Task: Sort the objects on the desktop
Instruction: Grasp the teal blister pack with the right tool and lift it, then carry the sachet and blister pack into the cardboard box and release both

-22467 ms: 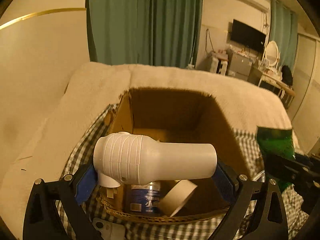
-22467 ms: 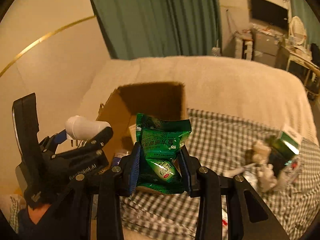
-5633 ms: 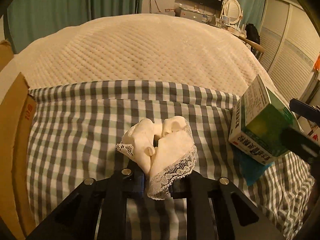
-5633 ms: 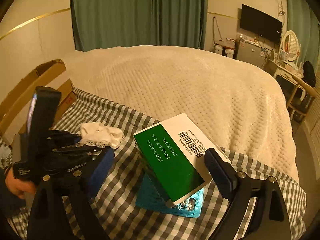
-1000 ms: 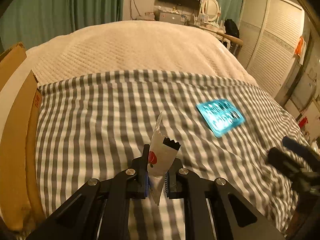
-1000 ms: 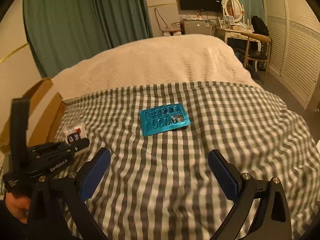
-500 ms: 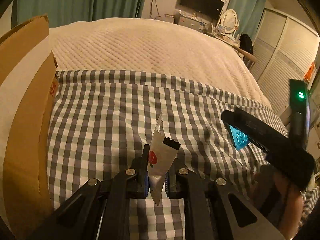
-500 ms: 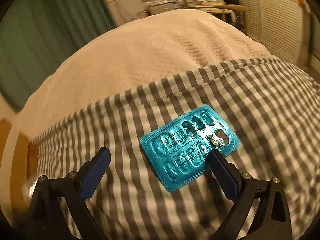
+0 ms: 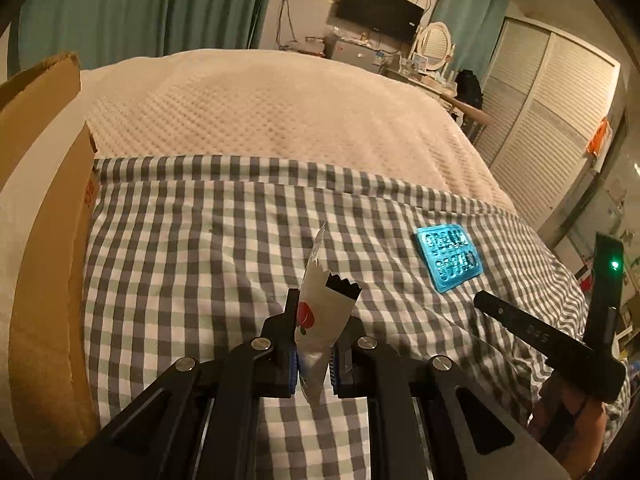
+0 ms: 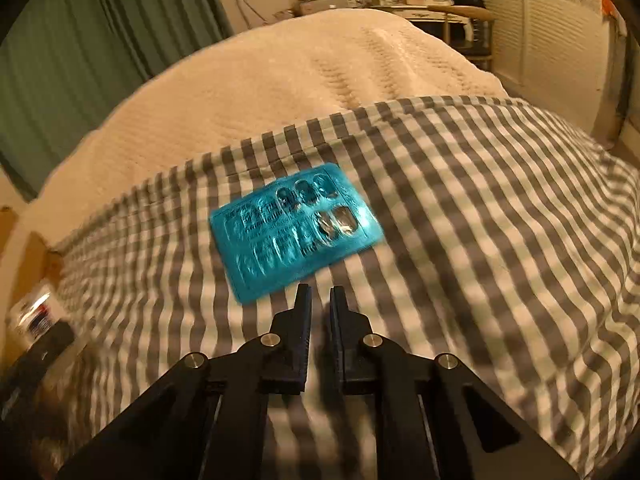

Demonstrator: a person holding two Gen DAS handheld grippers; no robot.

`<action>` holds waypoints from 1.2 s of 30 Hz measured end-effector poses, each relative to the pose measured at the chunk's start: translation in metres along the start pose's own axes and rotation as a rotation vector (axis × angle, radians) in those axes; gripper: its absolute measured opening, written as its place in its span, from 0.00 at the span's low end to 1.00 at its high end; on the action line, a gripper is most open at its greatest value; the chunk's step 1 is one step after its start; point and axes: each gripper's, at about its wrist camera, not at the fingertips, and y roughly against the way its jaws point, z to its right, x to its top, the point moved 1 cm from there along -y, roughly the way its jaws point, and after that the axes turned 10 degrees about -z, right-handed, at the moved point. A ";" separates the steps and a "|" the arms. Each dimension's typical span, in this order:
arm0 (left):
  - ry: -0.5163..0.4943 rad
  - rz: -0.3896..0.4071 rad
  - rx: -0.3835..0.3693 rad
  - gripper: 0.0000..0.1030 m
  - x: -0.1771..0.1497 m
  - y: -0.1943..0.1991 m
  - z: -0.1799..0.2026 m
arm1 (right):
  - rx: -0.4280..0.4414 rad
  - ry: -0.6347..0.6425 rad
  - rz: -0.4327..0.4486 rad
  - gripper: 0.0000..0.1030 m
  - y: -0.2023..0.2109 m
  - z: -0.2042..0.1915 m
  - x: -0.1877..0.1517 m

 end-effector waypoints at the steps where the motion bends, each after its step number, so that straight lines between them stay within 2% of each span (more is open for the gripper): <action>1: 0.002 0.002 -0.011 0.11 0.000 0.002 0.002 | 0.033 0.001 -0.003 0.09 0.003 0.003 -0.003; 3: 0.011 0.006 -0.015 0.11 0.001 0.002 0.000 | 0.066 -0.004 0.012 0.30 0.009 0.006 -0.005; 4: 0.020 0.010 -0.009 0.11 0.001 0.003 -0.002 | 0.062 -0.007 0.019 0.61 0.011 0.005 -0.004; 5: 0.025 0.010 -0.003 0.11 0.002 0.003 -0.003 | 0.054 -0.014 0.036 0.75 0.012 0.003 -0.003; 7: 0.041 0.003 0.014 0.11 0.001 0.003 -0.008 | 0.058 -0.025 0.083 0.77 0.014 -0.005 0.004; 10: 0.066 -0.009 0.034 0.11 0.001 -0.005 -0.015 | 0.034 -0.024 0.089 0.87 0.002 -0.025 0.023; 14: 0.104 -0.031 0.032 0.11 0.000 -0.012 -0.025 | -0.086 -0.017 0.097 0.99 -0.022 -0.053 0.039; 16: 0.118 -0.039 0.026 0.11 0.000 -0.014 -0.029 | -0.182 -0.052 0.085 1.00 -0.038 -0.056 0.043; 19: 0.126 -0.050 0.012 0.11 -0.001 -0.017 -0.032 | -0.264 -0.120 0.060 1.00 -0.055 -0.043 0.042; 21: 0.122 -0.056 0.005 0.11 -0.002 -0.017 -0.032 | -0.205 -0.156 0.066 1.00 -0.057 -0.033 0.042; 24: 0.106 -0.054 0.009 0.11 -0.002 -0.016 -0.030 | -0.172 -0.164 0.096 0.98 -0.052 -0.031 0.039; 27: 0.102 -0.050 0.007 0.11 -0.002 -0.015 -0.030 | -0.155 -0.169 0.128 0.87 -0.044 -0.030 0.033; 29: 0.105 -0.050 -0.001 0.11 -0.003 -0.014 -0.030 | -0.136 -0.150 0.143 0.72 -0.037 -0.033 0.027; 30: 0.105 -0.051 -0.001 0.11 -0.004 -0.014 -0.030 | -0.128 -0.134 0.144 0.68 -0.034 -0.034 0.025; 32: 0.105 -0.050 0.004 0.11 -0.004 -0.014 -0.030 | -0.119 -0.100 0.144 0.46 -0.025 -0.036 0.020; 36: 0.112 -0.051 -0.003 0.11 -0.003 -0.014 -0.029 | -0.127 -0.108 0.159 0.36 -0.006 -0.025 0.007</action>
